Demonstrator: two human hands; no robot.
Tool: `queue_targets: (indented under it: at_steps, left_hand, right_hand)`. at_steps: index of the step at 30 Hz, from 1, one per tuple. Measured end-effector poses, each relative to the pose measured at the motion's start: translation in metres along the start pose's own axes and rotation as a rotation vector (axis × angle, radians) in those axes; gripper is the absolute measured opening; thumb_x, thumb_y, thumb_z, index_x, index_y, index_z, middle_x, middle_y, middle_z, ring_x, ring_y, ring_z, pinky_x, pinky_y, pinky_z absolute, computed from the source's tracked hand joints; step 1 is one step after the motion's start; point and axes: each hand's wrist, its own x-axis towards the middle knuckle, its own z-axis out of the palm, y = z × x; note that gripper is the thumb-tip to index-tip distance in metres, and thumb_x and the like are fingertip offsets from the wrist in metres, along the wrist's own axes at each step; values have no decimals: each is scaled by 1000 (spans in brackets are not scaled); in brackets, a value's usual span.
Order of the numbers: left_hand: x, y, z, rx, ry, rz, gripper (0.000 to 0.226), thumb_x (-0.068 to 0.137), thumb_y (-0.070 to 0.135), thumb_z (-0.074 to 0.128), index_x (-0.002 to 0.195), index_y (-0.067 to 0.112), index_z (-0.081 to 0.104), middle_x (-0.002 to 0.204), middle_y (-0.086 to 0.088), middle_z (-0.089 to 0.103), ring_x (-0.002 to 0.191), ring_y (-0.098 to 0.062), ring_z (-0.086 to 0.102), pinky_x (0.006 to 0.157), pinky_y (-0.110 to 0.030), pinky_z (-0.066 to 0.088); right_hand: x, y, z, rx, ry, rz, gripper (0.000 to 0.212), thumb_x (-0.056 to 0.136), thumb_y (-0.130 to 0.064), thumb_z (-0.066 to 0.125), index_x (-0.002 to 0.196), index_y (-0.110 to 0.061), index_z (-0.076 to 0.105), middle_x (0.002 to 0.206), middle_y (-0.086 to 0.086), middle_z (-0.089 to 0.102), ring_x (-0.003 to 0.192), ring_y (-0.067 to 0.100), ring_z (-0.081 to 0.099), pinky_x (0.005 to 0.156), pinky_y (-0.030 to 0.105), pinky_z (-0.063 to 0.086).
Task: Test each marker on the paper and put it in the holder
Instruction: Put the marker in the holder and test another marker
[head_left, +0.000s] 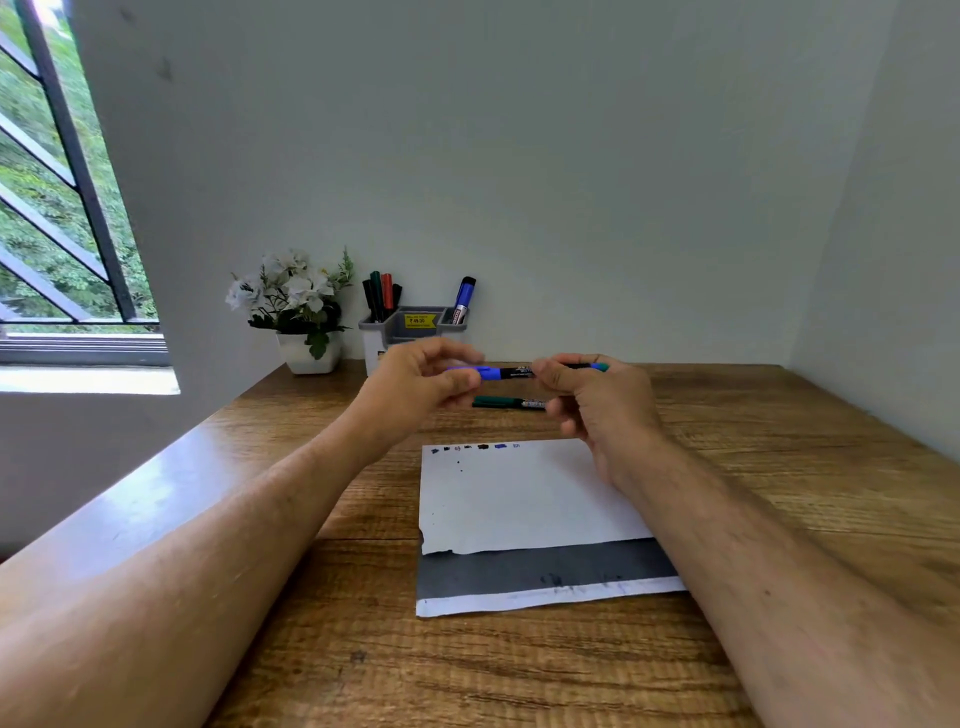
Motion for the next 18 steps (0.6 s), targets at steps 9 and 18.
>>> queue_targets:
  at_steps: [9,18]
  left_hand:
    - [3,4,9,-664,136,-83,43,70,11,76,110,7,63,98,-17,75,84,-22,75,63,-22,59]
    - [32,32,-15,-336,376,156,22,91,9,66,107,23,72,105,-3,75,96,-12,72,85,-26,58]
  right_hand:
    - [3,7,7,-212,6,-69,30,70,-45,88,72,-18,74,48,-15,59,43,1,42,45,20,29]
    - [4,10,5,-484,34,-220,38,87,-60,65,90,-22,72,77,-12,66,68,4,58,57,24,40]
